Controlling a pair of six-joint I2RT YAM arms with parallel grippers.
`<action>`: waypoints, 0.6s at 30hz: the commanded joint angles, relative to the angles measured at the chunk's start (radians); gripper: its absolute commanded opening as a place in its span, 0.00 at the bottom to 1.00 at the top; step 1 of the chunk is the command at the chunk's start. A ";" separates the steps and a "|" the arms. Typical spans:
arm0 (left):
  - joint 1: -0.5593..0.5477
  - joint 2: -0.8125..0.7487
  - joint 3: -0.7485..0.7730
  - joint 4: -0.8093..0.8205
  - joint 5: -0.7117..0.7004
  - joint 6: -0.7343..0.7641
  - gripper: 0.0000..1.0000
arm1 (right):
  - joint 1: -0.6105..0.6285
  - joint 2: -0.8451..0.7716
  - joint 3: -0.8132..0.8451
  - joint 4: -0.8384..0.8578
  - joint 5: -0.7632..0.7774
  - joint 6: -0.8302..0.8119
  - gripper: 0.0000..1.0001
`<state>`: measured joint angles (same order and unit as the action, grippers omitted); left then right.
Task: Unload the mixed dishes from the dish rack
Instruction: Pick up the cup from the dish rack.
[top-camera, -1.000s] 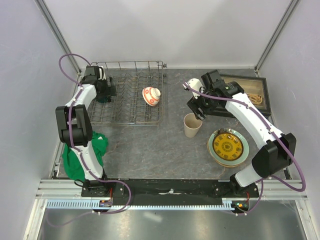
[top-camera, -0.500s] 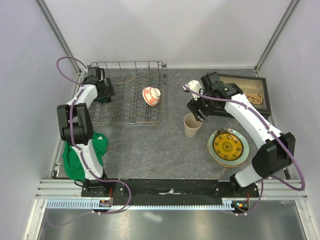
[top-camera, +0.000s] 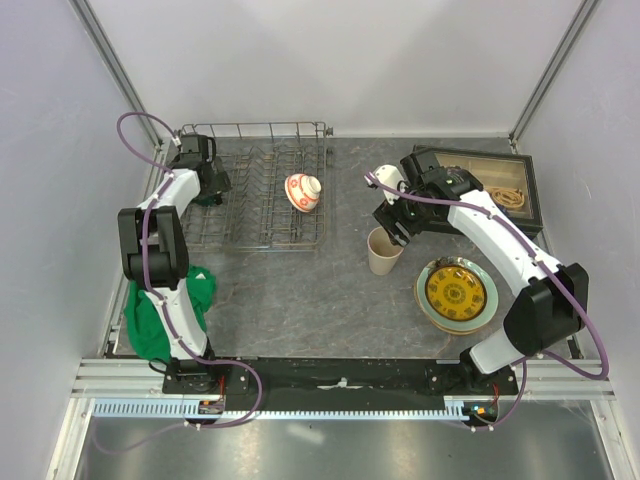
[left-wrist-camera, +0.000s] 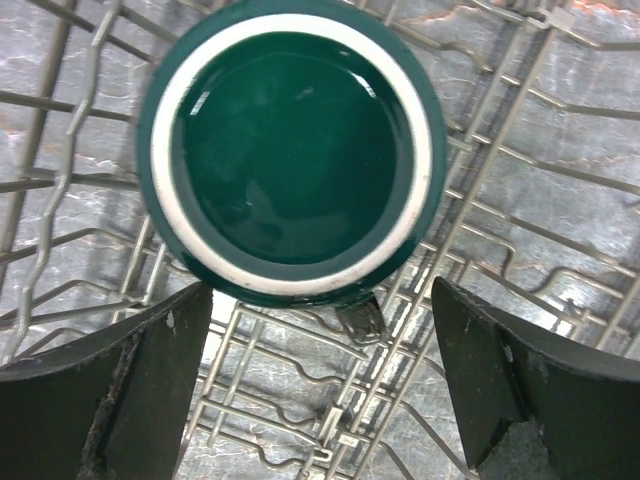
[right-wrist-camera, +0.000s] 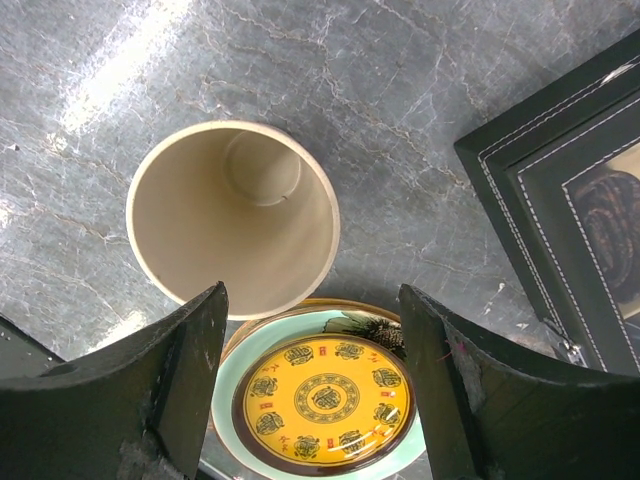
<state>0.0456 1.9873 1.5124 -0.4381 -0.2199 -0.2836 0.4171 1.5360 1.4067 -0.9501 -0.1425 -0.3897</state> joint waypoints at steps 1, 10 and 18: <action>-0.003 0.008 -0.003 0.024 -0.059 -0.037 0.92 | 0.005 -0.011 -0.009 0.019 -0.012 -0.005 0.77; -0.003 -0.016 -0.041 0.024 -0.073 -0.039 0.80 | 0.005 -0.019 -0.020 0.022 -0.012 -0.009 0.77; -0.003 -0.036 -0.063 0.027 -0.062 -0.028 0.64 | 0.003 -0.020 -0.026 0.020 -0.011 -0.009 0.77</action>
<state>0.0441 1.9873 1.4590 -0.4381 -0.2604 -0.2939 0.4171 1.5360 1.3857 -0.9474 -0.1425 -0.3901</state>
